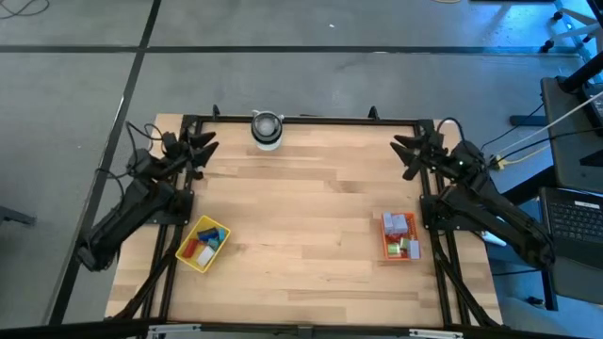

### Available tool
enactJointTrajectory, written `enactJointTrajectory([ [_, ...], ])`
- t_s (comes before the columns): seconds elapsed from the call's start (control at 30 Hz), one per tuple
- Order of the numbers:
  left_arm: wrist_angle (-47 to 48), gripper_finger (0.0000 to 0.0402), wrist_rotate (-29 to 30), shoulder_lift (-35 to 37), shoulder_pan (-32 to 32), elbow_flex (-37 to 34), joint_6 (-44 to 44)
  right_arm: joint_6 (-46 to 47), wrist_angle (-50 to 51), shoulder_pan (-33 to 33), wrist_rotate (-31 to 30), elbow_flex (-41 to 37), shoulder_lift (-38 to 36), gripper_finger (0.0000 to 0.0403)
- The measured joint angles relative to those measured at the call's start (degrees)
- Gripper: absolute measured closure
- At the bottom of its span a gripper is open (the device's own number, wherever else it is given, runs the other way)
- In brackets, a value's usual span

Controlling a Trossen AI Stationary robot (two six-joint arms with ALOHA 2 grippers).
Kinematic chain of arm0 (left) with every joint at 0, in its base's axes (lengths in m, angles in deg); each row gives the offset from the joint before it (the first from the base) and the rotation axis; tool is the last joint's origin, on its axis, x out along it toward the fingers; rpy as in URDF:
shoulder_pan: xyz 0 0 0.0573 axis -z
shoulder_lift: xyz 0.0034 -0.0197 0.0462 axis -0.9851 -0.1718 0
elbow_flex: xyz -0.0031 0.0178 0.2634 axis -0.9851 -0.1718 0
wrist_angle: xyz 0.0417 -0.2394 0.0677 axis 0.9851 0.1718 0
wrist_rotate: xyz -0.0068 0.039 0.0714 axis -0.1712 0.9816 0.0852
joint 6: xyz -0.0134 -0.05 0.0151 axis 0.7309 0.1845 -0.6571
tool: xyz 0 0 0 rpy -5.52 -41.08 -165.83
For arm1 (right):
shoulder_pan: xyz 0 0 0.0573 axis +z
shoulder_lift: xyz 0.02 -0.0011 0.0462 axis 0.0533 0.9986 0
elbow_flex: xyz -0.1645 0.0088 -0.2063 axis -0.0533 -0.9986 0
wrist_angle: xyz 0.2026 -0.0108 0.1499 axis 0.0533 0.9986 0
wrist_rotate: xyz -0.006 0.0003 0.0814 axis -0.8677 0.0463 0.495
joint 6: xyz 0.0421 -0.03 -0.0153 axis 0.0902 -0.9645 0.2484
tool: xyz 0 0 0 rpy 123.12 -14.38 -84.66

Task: Pick & Place Office items
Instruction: Return to Home Position

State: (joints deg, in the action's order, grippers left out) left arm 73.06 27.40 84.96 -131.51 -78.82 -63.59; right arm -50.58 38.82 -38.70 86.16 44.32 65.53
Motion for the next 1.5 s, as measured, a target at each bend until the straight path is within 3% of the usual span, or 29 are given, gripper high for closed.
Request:
enactJointTrajectory([
  [0.27,0.46,0.0201,14.36,-1.03,13.37,-1.20,-6.63,0.90,-0.40,2.61,-7.83,-3.26,2.73,0.0241],
  [0.5,0.76,0.0201,27.86,-5.20,27.53,-1.20,-14.52,-1.52,-8.65,7.52,-10.82,-5.91,8.09,0.0241],
  [0.73,1.01,0.0201,37.40,-6.49,38.64,-1.20,-26.01,-6.31,-9.42,10.36,-13.94,-8.25,9.38,0.0241],
  [1.13,3.11,0.0201,42.44,-6.54,43.22,-1.56,-31.11,-8.09,-16.17,10.38,-11.28,-13.57,9.00,0.0241],
  [1.3,-5.78,0.0201,42.45,-5.96,43.22,-8.55,-32.27,-9.27,-16.03,10.38,-11.26,-14.09,9.00,0.0241],
  [1.5,-5.88,0.0201,42.75,-5.48,43.17,-8.32,-33.70,-9.73,-16.61,10.38,-10.37,-14.09,9.00,0.0241],
])
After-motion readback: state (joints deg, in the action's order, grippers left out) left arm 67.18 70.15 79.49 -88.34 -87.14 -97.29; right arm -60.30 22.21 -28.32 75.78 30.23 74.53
